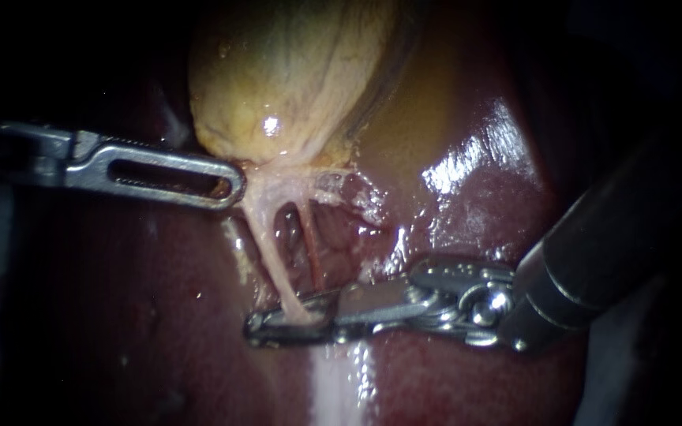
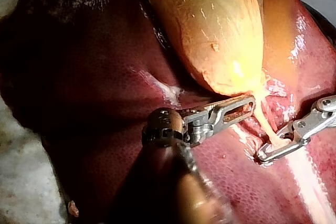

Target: Going back first clip left tube

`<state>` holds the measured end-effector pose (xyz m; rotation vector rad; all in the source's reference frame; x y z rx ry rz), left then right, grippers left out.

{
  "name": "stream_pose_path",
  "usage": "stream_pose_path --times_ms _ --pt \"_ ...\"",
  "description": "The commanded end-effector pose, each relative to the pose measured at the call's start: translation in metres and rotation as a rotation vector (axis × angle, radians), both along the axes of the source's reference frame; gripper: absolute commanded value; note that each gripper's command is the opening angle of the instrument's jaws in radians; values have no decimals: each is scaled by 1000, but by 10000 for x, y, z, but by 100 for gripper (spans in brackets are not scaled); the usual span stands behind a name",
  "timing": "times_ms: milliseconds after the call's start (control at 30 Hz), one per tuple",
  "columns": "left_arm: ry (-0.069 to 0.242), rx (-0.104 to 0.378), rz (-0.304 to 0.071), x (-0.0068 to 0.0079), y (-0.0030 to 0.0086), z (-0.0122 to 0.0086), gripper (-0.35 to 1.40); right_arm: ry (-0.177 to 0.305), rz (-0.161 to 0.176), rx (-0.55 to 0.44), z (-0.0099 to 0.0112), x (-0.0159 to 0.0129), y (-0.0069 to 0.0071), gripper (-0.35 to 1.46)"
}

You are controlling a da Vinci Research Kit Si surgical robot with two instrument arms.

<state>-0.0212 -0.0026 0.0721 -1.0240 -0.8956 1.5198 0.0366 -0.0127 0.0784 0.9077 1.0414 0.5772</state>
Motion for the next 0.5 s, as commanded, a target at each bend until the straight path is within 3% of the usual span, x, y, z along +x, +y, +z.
stream_pose_path --times_ms 33,267,300,433,500 --pt "0 0 0 0 0 0 -35 1 -1 0 0 0 0 -35" --pt "0 -1 0 0 0 0 -35 1 -1 1 -1 1 0 -35" --pt "0 -1 0 0 0 0 -35 4 1 1 -2 2 -1 -28" --pt "0 -1 0 0 0 0 -35 55 12 -48 -6 12 4 44" --pt "0 -1 0 0 -1 0 -35 72 28 -87 -10 15 9 49"
